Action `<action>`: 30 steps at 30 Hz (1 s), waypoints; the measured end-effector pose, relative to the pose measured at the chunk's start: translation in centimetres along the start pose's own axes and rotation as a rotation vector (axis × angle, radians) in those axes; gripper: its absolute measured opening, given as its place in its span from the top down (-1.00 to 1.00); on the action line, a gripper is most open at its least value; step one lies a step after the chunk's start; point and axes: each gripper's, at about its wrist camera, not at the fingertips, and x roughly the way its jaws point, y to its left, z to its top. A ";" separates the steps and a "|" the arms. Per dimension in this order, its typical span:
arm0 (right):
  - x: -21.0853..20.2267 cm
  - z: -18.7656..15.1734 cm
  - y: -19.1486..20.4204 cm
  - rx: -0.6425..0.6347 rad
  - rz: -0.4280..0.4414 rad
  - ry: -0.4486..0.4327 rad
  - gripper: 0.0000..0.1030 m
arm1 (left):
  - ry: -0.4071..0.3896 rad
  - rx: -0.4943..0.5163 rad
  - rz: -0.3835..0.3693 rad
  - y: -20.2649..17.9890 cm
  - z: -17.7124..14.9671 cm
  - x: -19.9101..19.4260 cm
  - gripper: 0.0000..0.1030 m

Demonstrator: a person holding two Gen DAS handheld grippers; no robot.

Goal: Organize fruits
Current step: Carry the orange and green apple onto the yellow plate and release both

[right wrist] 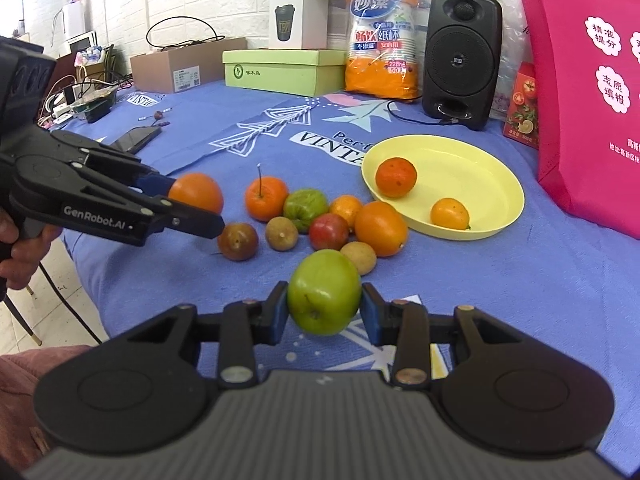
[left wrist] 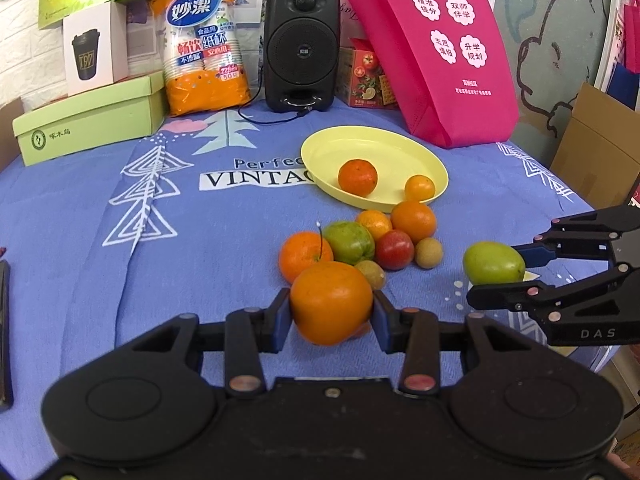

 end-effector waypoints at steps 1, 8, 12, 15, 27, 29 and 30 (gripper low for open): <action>0.0 0.0 -0.1 0.002 -0.001 0.000 0.29 | -0.001 0.002 -0.002 0.0 0.2 0.1 0.21; 0.2 1.0 -1.4 0.004 -0.016 -0.011 0.29 | -0.018 0.030 -0.014 0.0 2.3 0.9 0.21; 0.2 2.2 -2.9 0.005 -0.044 -0.036 0.29 | -0.033 0.050 -0.027 0.1 4.4 2.2 0.21; 0.6 3.2 -4.6 0.017 -0.072 -0.047 0.29 | -0.042 0.063 -0.039 0.0 6.4 3.6 0.21; 4.7 6.3 -10.9 0.100 -0.147 -0.050 0.29 | 0.002 0.042 -0.081 0.6 13.5 13.2 0.21; 5.6 6.7 -11.8 0.123 -0.150 -0.045 0.29 | 0.021 0.024 -0.089 0.7 14.2 14.9 0.21; 6.1 6.8 -12.1 0.132 -0.154 -0.042 0.29 | 0.028 0.021 -0.087 0.8 14.5 15.7 0.21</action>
